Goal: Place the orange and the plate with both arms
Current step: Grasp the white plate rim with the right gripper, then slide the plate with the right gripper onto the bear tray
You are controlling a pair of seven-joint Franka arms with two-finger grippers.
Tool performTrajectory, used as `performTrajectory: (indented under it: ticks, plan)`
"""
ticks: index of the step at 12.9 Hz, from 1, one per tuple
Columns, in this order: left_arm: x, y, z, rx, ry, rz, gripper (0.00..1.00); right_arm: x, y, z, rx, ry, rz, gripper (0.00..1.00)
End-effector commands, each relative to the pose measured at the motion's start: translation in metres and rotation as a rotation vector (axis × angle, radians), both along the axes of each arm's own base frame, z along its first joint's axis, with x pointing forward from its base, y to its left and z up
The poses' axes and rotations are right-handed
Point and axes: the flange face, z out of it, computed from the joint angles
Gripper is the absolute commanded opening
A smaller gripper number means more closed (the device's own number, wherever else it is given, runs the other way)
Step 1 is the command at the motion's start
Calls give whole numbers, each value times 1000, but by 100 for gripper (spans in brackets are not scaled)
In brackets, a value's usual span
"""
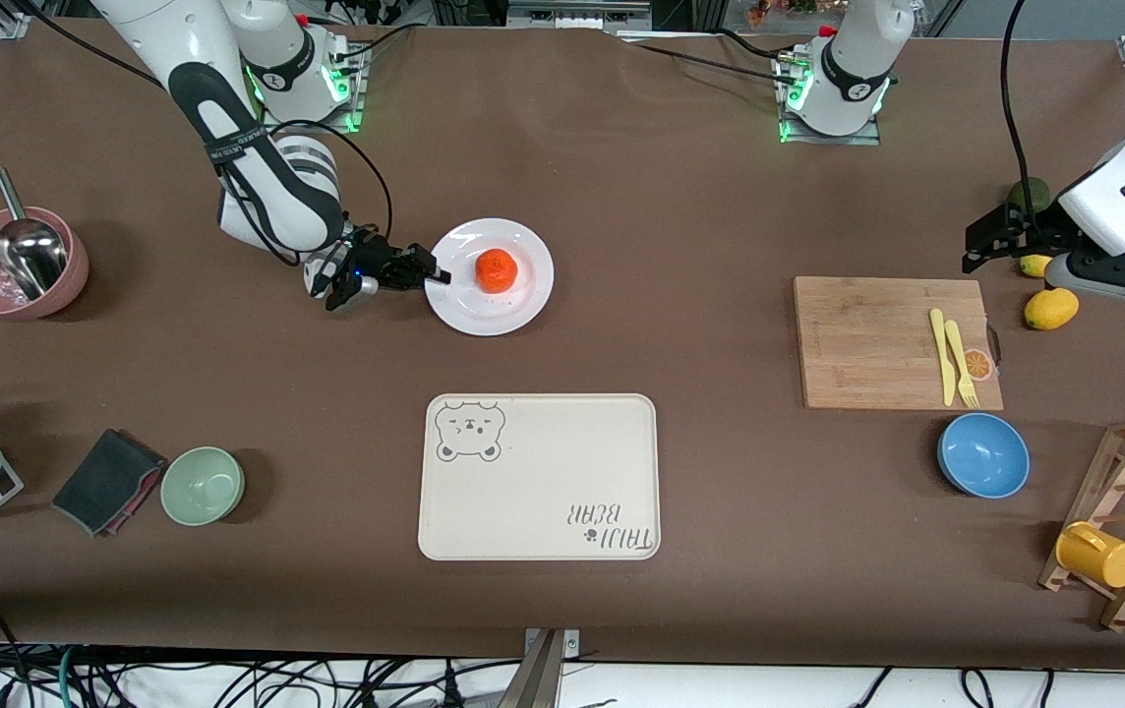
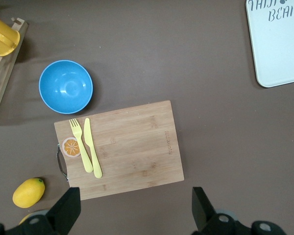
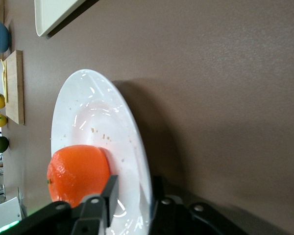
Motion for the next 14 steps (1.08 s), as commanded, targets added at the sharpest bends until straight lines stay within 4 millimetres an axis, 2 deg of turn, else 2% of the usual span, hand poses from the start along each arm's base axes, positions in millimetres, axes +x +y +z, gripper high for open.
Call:
performTrajectory:
  ticks: [1, 5, 10, 11, 14]
  plan:
    - [2, 1, 1, 34, -9, -5, 100, -5, 1, -11, 3, -27, 14, 24]
    - [3, 1, 1, 35, -8, -7, 100, -7, 0, -13, 5, -29, 16, 0]
    - [5, 2, -4, 35, -3, -4, 100, 2, -1, -8, 15, -31, -8, 0]
    - [6, 3, -3, 35, -11, -2, 100, 11, 0, -3, 23, -24, -37, 0]
    - [6, 4, -3, 35, -11, -1, 100, 63, 9, 28, 76, 3, -169, 0]
